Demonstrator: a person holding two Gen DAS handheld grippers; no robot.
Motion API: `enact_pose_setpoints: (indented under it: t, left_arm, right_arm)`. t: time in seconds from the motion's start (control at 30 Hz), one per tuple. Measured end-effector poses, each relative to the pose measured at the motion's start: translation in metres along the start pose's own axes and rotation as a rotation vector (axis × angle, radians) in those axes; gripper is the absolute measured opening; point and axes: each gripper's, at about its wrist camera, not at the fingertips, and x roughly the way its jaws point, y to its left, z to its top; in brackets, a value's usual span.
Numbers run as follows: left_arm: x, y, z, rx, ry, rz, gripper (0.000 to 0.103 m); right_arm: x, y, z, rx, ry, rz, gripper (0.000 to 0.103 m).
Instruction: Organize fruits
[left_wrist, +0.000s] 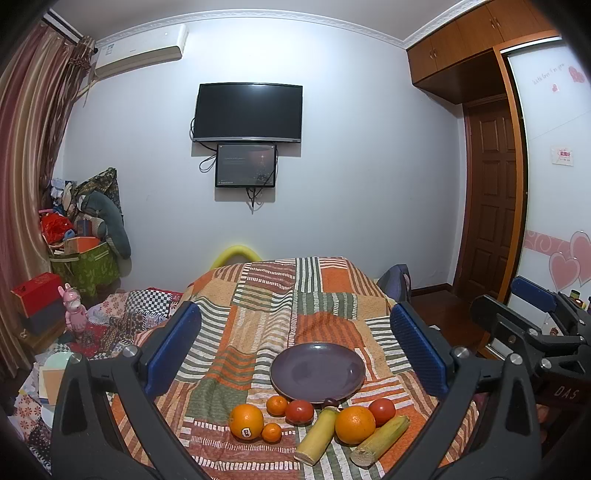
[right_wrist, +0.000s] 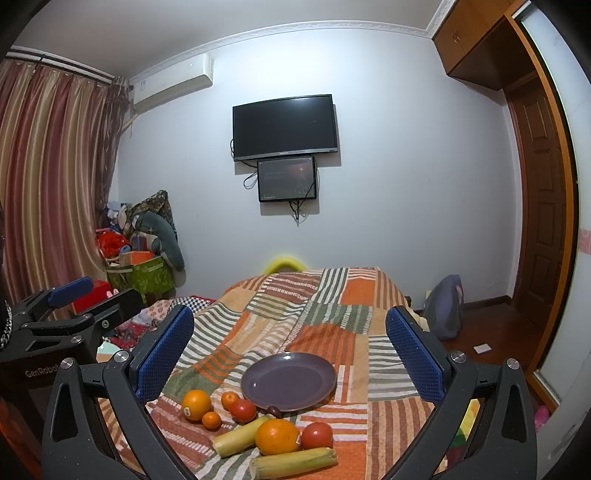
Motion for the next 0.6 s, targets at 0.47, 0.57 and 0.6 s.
enact_pose_setpoints:
  t: [0.47, 0.57, 0.6]
  left_arm:
    - [-0.0014, -0.0049, -0.0009, 0.010, -0.006, -0.002, 0.103]
    - [-0.0015, -0.0050, -0.0011, 0.013, -0.006, 0.000, 0.103]
    - [-0.0017, -0.0047, -0.0008, 0.012, -0.006, -0.001, 0.103]
  right_arm:
    - [-0.0016, 0.0008, -0.0002, -0.001, -0.003, 0.002, 0.103]
    - [-0.0015, 0.0009, -0.0002, -0.001, -0.003, 0.002, 0.103]
    - [-0.0016, 0.0008, -0.0005, 0.000, -0.002, 0.002, 0.103]
